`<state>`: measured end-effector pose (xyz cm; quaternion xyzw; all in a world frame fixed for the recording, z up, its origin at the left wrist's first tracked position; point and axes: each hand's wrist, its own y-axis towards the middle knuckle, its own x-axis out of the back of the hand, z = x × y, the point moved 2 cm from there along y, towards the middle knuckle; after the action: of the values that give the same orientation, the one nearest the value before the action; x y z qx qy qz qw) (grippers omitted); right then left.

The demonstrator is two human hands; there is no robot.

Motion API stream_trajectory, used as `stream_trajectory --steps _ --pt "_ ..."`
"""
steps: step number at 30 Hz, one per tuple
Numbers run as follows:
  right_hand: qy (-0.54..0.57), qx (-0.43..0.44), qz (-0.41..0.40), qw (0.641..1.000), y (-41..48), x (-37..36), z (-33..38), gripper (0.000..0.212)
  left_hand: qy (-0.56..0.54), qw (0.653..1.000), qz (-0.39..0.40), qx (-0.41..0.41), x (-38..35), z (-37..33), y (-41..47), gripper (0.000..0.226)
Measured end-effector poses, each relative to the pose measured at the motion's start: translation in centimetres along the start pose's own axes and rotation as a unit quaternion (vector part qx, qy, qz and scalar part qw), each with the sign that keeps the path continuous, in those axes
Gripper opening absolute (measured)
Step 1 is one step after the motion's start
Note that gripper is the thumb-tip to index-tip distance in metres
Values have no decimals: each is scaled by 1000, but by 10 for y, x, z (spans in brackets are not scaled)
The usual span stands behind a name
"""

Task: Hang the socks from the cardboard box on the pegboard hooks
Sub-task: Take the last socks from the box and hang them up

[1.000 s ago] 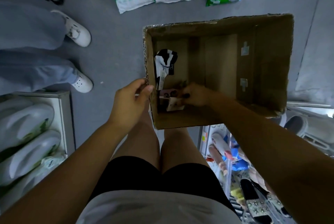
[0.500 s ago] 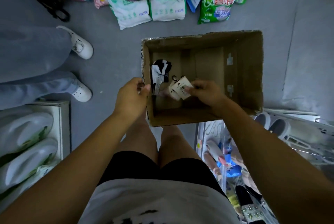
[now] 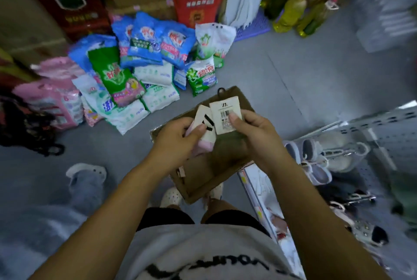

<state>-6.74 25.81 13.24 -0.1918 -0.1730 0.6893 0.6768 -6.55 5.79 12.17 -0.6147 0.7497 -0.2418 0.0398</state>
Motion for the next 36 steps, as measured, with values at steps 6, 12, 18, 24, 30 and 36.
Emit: stream_trajectory --steps 6,12,18,24,30,36 --pt "46 88 -284 954 -60 -3 13 14 -18 994 10 -112 12 -50 -8 14" --pt "-45 193 -439 876 -120 -14 17 40 -70 972 179 -134 -40 -88 -33 24" --pt "-51 130 -509 849 -189 -3 6 29 -118 936 325 -64 -99 -108 -84 35" --pt "84 171 -550 813 -289 31 -21 14 -41 902 419 -94 -156 -113 -135 23" --pt "182 170 -588 769 -388 56 -84 17 0 857 499 -127 -233 -101 -217 13" --pt "174 146 -662 714 -523 81 -164 24 57 805 561 -186 -318 -74 -339 26"
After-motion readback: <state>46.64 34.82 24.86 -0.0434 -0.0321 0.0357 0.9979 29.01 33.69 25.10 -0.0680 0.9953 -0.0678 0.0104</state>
